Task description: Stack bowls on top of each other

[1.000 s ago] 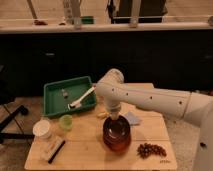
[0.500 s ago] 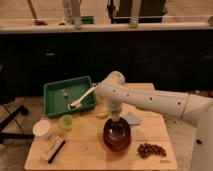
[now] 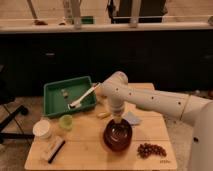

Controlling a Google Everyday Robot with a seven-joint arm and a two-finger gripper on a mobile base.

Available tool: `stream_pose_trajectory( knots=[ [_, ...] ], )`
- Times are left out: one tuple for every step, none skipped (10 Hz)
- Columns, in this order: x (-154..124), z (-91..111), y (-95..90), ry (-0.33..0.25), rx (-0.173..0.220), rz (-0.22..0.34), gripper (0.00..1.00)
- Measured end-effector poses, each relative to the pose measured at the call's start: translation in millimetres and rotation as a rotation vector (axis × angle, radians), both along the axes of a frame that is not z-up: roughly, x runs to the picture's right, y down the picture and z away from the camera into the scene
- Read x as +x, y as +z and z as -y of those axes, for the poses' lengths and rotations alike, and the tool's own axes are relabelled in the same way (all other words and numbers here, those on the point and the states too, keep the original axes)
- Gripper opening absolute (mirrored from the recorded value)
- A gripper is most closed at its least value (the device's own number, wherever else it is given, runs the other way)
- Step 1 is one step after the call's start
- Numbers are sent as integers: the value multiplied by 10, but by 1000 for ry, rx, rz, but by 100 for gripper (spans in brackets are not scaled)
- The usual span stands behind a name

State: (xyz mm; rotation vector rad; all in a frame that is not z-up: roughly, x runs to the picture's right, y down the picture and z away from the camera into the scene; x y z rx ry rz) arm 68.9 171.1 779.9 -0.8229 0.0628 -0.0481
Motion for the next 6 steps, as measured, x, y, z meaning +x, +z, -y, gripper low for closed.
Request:
stream_pose_trajectory(
  knots=[
    [8, -11, 12, 5, -14, -4, 0],
    [11, -22, 21, 8, -27, -6, 0],
    [5, -35, 29, 8, -39, -5, 0],
    [21, -50, 37, 10, -49, -7, 2],
    [40, -64, 43, 13, -59, -10, 10],
    [48, -71, 46, 16, -67, -8, 20]
  ],
)
